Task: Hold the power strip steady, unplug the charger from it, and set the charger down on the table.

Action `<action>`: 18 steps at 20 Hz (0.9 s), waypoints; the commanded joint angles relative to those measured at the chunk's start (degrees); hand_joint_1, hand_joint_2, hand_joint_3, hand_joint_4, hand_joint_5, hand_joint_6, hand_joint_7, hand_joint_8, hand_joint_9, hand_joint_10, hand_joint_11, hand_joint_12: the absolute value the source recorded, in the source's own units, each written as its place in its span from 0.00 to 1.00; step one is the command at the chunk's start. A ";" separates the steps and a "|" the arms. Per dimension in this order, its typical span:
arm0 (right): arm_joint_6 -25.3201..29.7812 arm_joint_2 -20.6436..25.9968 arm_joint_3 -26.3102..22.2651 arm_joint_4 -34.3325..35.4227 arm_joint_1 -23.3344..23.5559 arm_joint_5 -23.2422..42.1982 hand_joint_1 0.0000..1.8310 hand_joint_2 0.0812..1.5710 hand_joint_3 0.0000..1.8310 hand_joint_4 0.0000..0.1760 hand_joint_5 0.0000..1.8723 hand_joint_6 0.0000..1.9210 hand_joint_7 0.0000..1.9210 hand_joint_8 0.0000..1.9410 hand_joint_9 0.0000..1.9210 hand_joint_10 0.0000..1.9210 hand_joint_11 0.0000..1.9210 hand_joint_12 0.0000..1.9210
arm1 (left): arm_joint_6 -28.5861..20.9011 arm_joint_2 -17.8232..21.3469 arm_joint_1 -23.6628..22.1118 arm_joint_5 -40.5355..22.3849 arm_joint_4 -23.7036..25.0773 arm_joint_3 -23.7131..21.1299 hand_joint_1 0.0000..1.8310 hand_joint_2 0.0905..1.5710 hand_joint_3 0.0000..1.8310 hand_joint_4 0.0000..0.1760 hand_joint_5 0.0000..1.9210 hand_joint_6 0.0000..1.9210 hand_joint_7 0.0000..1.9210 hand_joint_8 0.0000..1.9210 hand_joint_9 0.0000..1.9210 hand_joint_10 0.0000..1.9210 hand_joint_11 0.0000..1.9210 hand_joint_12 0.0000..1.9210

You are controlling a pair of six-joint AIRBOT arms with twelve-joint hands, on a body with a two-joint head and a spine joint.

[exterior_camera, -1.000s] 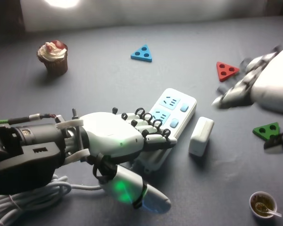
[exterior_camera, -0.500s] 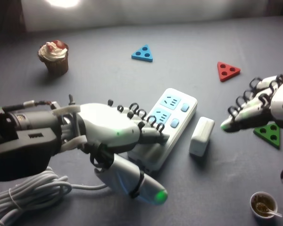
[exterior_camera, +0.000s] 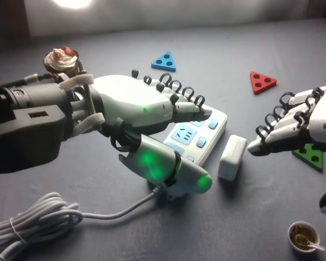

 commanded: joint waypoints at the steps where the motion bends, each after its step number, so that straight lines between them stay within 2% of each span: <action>1: -0.28 0.67 0.16 0.77 0.67 2.51 0.51 0.59 0.00 0.00 0.18 0.00 0.21 0.00 0.21 0.00 0.09 0.33 | -0.25 0.36 -1.20 -5.17 -0.08 -0.17 0.01 0.60 0.00 0.00 0.04 0.00 0.06 0.01 0.05 0.01 0.04 0.03; 18: -0.29 1.42 -0.83 -1.98 -1.06 5.04 0.49 0.61 0.00 0.00 0.20 0.01 0.22 0.00 0.24 0.01 0.09 0.40 | -0.26 2.00 -5.80 -3.77 -1.01 -1.86 0.00 0.61 0.00 0.00 0.04 0.00 0.05 0.00 0.05 0.00 0.03 0.03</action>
